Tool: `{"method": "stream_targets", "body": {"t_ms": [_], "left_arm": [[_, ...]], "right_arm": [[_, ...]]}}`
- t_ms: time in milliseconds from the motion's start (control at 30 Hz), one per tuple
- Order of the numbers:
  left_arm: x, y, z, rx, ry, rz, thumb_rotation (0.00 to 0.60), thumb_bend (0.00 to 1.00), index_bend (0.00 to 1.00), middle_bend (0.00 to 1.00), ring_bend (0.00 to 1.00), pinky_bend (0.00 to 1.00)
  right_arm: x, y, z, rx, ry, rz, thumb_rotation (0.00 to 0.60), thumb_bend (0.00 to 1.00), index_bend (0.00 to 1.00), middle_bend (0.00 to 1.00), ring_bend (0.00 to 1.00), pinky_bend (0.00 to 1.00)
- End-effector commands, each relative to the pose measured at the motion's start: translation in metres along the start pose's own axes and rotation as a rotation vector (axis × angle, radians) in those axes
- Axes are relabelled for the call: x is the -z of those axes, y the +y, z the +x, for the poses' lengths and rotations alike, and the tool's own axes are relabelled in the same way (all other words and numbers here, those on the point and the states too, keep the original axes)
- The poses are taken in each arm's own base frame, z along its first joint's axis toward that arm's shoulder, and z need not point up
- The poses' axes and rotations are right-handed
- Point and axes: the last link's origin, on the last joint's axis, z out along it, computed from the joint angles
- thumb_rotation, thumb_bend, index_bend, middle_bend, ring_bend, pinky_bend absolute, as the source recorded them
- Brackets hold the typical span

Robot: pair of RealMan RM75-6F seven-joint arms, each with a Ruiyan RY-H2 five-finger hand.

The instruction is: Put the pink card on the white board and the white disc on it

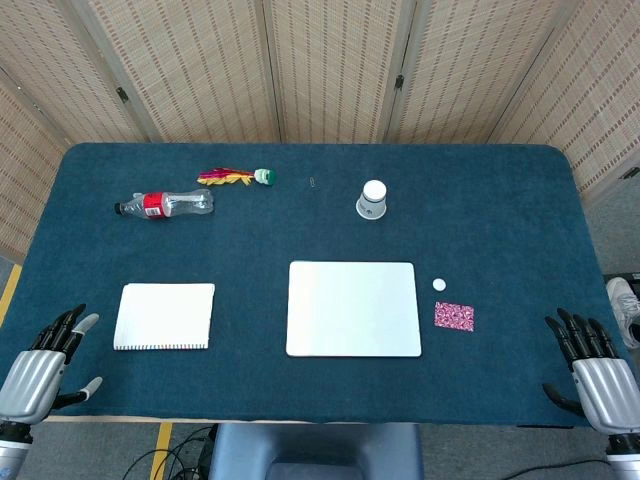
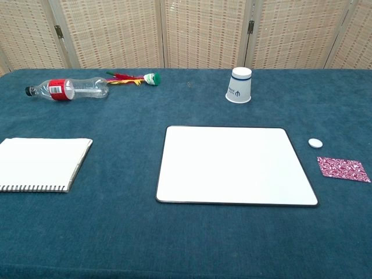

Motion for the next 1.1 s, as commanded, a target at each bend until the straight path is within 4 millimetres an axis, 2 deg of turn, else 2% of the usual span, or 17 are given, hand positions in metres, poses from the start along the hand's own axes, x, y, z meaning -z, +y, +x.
{"method": "stream_targets", "body": {"t_ms": [33,300,500,633,800,900,1100], "left_arm": [[-0.001,0.0,-0.001,-0.005,-0.006,0.0,0.6,0.26,0.12,0.04,0.03,0.18],[-0.001,0.004,-0.001,-0.006,-0.007,-0.02,0.6,0.25,0.12,0.04,0.03,0.18],[-0.003,0.002,-0.003,0.001,-0.021,-0.012,0.6,0.25,0.12,0.04,0.03,0.18],[-0.002,0.002,-0.001,0.019,-0.007,0.002,0.6,0.25,0.12,0.04,0.03,0.18],[0.0,0.002,0.001,0.02,0.016,0.015,0.6,0.25,0.12,0.04,0.03,0.18],[0.002,0.001,0.002,0.033,0.008,0.005,0.6,0.25,0.12,0.04,0.03,0.18],[0.004,0.0,0.005,0.058,0.003,-0.012,0.6,0.25,0.12,0.04,0.03,0.18]], "right_arm": [[-0.001,0.0,-0.001,-0.004,-0.004,0.004,0.6,0.11,0.0,0.0,0.0,0.0],[-0.002,-0.002,-0.003,-0.036,-0.027,0.03,0.6,0.11,0.0,0.0,0.0,0.0],[-0.012,-0.002,-0.011,-0.068,-0.08,-0.004,0.6,0.11,0.0,0.0,0.0,0.0],[-0.027,-0.006,-0.012,-0.065,-0.119,-0.005,0.6,0.12,0.01,0.0,0.0,0.0],[-0.062,0.004,0.0,-0.059,-0.243,-0.067,0.6,0.14,0.16,0.01,0.0,0.0],[-0.081,0.005,0.006,-0.071,-0.302,-0.103,0.6,0.14,0.16,0.01,0.0,0.0],[-0.104,-0.006,0.007,-0.074,-0.359,-0.121,0.6,0.15,0.22,0.02,0.0,0.0]]}}
